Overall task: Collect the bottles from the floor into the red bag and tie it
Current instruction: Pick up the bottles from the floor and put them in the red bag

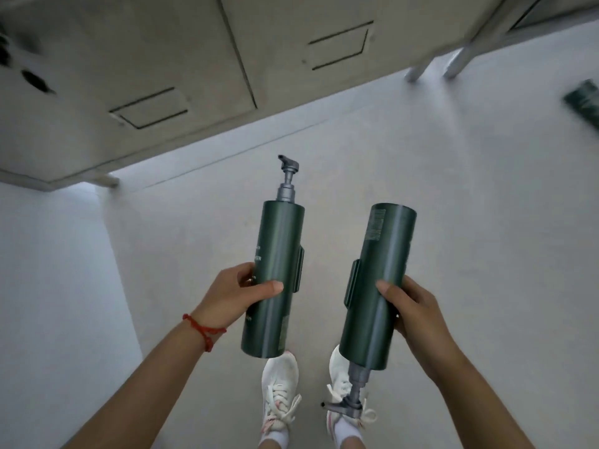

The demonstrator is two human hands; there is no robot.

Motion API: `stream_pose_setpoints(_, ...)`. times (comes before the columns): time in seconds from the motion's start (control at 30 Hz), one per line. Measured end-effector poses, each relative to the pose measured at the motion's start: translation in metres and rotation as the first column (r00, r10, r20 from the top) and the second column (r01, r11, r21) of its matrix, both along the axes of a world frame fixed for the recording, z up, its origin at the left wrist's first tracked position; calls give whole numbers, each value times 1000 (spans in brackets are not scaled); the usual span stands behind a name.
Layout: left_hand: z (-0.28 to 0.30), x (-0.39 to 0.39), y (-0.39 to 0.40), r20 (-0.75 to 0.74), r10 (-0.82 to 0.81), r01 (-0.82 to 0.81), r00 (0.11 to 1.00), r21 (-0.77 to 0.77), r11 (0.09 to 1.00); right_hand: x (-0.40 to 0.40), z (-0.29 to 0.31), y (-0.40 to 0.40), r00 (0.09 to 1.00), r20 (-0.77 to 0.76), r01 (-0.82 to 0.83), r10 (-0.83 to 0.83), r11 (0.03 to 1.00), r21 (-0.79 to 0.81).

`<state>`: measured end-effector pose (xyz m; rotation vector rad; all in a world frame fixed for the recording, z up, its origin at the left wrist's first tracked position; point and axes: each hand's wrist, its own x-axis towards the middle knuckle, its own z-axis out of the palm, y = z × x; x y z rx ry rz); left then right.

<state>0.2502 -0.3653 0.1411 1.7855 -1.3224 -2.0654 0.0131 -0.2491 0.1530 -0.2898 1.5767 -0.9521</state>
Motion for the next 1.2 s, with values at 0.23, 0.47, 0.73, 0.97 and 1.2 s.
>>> stream_pose_setpoints(0.23,153,-58,-20,-99,-100,85,990,-142,986,-33,143,6,987,-49,148,-154,982,-114)
stream_pose_setpoints(0.47,293,-104,-23,-149,-245,197,958,-277,941,-57,274,32,939,-88,305,-332,924,-232)
stream_pose_setpoints(0.73,403,-149,-5,-132,-416,354,900,-335,873,-85,385,73,827,-94,501,-555,801,-327)
stream_pose_setpoints(0.97,451,-232,13,-154,-496,421,854,-353,835,-144,433,118,713,-81,631,-696,688,-359)
stream_pose_setpoints(1.2,467,-361,40,-170,-558,476,812,-360,803,-252,457,159,602,-81,714,-794,581,-391)
